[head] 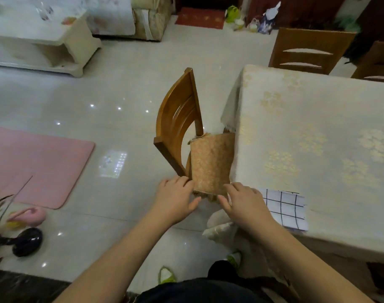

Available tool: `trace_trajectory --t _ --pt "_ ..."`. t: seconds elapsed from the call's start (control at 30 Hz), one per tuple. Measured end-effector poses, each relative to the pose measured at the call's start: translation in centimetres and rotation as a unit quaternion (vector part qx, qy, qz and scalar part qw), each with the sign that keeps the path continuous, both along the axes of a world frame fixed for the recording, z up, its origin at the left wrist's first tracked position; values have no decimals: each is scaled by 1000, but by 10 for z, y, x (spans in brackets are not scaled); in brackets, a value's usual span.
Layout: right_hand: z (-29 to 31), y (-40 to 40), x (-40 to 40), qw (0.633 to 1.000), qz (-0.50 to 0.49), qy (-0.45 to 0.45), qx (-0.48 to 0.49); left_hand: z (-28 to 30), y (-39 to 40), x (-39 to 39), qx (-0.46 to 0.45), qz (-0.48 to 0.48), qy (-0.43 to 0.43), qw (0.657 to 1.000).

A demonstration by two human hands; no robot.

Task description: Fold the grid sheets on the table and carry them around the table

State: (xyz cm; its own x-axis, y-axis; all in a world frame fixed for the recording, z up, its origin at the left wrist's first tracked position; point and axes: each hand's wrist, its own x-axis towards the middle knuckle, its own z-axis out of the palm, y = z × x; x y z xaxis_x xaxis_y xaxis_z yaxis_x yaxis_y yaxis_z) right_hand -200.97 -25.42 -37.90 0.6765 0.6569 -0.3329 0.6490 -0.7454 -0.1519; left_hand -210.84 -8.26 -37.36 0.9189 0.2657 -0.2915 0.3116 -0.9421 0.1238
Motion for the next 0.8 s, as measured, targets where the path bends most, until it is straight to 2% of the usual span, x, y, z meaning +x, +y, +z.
trace_trajectory --t 0.17,0.4,0.57,0.8 --pt "13 53 -42 1000 11 -7 10 11 50 -46 0 31 -5 999" --pt "33 110 -61 1000 1 -4 12 33 101 -78 12 43 6 999" --pt "48 139 -52 1000 4 -16 24 52 129 -61 32 27 13 999" --pt "60 186 2 999 -4 -27 18 72 174 -1 60 41 5 997"
